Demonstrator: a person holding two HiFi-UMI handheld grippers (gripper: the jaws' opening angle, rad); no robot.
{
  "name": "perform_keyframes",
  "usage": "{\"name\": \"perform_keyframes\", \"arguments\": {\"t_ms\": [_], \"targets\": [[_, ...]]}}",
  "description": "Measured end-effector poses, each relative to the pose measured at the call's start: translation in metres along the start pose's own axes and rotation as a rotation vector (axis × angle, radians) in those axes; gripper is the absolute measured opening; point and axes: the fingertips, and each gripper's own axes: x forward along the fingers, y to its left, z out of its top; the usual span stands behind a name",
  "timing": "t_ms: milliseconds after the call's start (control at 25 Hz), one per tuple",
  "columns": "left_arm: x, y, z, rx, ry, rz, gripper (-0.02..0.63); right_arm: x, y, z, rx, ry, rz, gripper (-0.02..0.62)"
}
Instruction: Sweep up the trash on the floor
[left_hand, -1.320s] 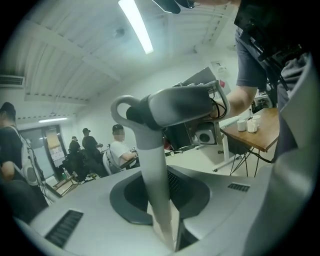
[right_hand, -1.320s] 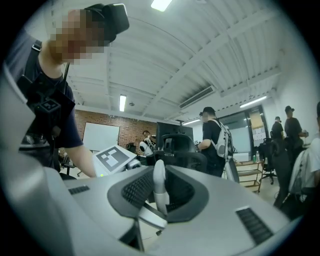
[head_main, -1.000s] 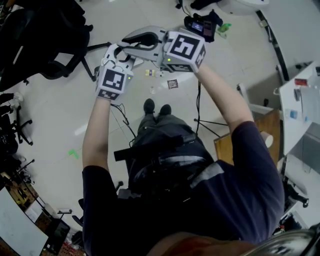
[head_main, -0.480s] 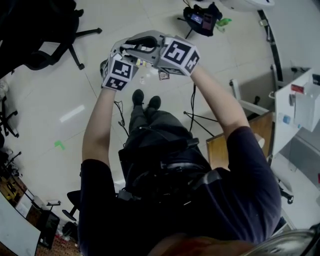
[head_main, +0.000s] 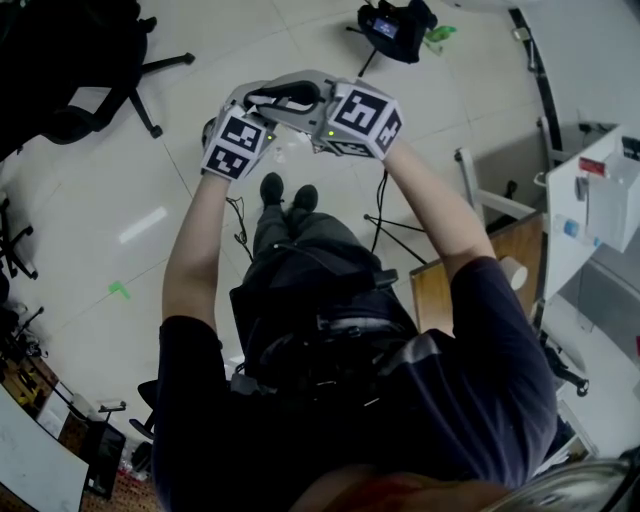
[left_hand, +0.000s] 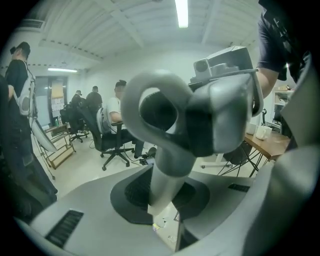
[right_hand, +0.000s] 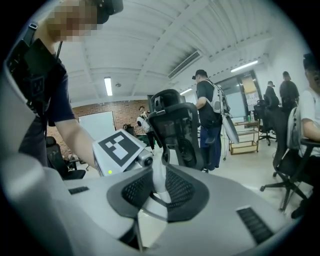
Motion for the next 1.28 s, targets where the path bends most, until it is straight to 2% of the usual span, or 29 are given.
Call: {"name": "perform_keyframes", "arguments": {"t_ms": [280, 840, 1120, 1280], "targets": [[-0.008, -0.015, -0.001, 0.004, 0.016, -0.004, 0.055, -0.006, 0.011, 0.000, 0.035, -0.030, 0.001, 0.091], [-0.025, -0.023, -0.010, 0.038, 0.023, 0.035, 0.054, -0.001, 0.032, 0.001, 0.008, -0.026, 0.022, 0.091], [-0.030, -0.001, 0.020, 0.118, -0.053, 0.087, 0.049, -0.002, 0.013, 0.028, -0.049, -0.053, -0.066, 0.086], [-0.044, -0.003, 0.060, 0.187, -0.097, 0.094, 0.048, -0.024, 0.014, 0.062, -0.125, -0.092, -0.095, 0.085]]}}
